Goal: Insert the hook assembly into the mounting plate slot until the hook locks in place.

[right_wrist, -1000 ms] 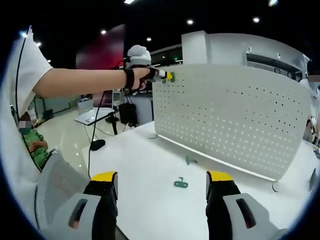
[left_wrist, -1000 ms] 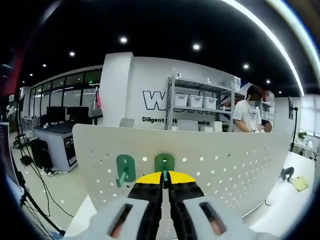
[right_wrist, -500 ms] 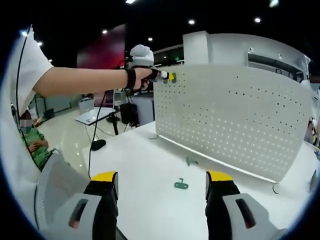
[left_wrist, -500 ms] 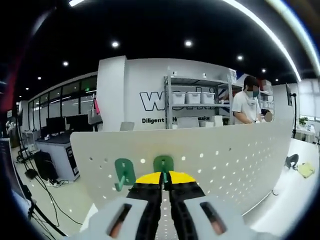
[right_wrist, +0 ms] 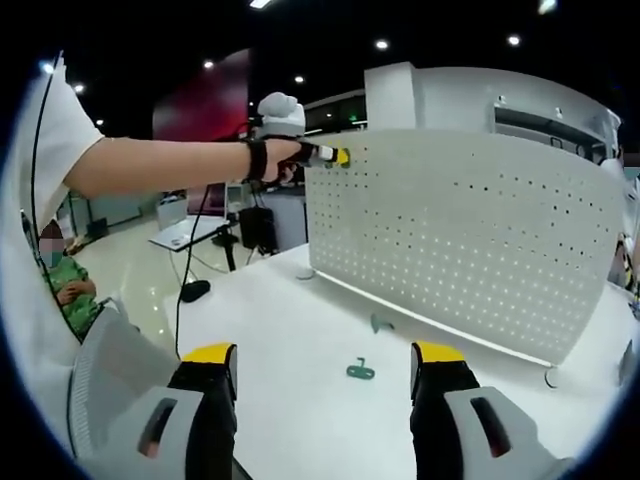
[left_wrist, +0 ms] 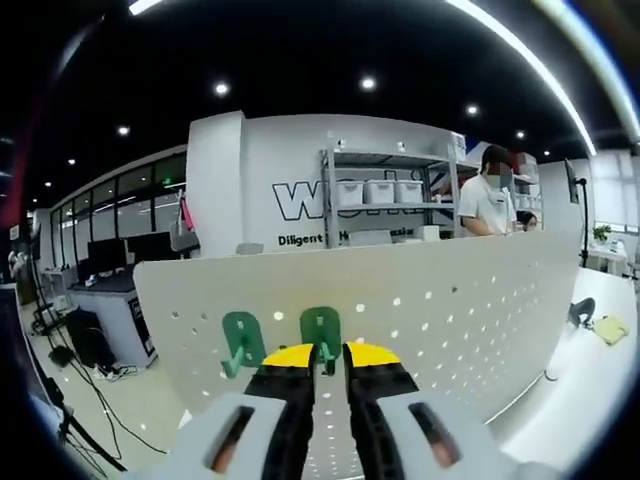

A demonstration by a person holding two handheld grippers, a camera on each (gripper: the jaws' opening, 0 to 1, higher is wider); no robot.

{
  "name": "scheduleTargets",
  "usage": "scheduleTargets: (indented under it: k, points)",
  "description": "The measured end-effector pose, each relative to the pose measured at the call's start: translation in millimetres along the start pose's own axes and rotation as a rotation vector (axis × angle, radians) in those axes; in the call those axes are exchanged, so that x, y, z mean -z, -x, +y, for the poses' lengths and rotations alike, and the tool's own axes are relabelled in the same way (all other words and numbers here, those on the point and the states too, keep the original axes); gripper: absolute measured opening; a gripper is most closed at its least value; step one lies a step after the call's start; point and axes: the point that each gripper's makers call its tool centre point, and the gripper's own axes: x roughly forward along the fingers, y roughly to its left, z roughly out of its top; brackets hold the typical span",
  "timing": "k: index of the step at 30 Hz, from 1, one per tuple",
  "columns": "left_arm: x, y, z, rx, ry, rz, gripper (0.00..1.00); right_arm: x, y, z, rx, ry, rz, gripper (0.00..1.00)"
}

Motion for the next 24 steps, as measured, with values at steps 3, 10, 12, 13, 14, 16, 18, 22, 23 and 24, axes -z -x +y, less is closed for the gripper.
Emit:
scheduleTargets:
  k: [3,10,12,13,14,16,18,22,23,24]
  points:
    - [1.3,3.6,-0.8,0.008,-0.020,0.004,0.17,-0.7,-0.5,0.4,-0.003,0.004,0.002,0.72]
    - [2.7,21.2,-6.3,0.048,-0.025,-0.013,0.21,-2.0,0.4,1.7,0.000,0.012,0.008,0.71]
    - [4.4,26.4,-7.4,0.059,-0.018,-0.013,0.22,-1.8,0.5,3.7,-0.002,0.016,0.015,0.71]
    - [4.6,29.3,-8.9,0.070,-0.019,-0.015,0.22,-2.2,0.6,4.2,-0.001,0.017,0.014,0.71]
    - [4.8,31.3,-10.0,0.077,-0.021,-0.017,0.22,-2.6,0.5,4.8,0.001,0.018,0.014,0.71]
    - [6.8,36.5,-13.6,0.096,-0.029,-0.014,0.23,-2.1,0.1,6.0,0.002,0.022,0.019,0.71]
    - [9.1,41.1,-17.2,0.112,-0.029,-0.009,0.23,-2.7,0.2,8.1,0.002,0.022,0.019,0.71]
    - [11.8,52.6,-24.8,0.150,-0.035,-0.016,0.26,-2.2,-0.3,11.7,0.010,0.025,0.023,0.70]
    - [12.0,55.5,-26.5,0.156,-0.033,-0.019,0.27,-1.4,-0.6,12.7,0.010,0.026,0.026,0.70]
    - [11.9,59.1,-30.4,0.174,-0.036,-0.024,0.27,-0.6,-0.8,14.3,0.009,0.025,0.031,0.70]
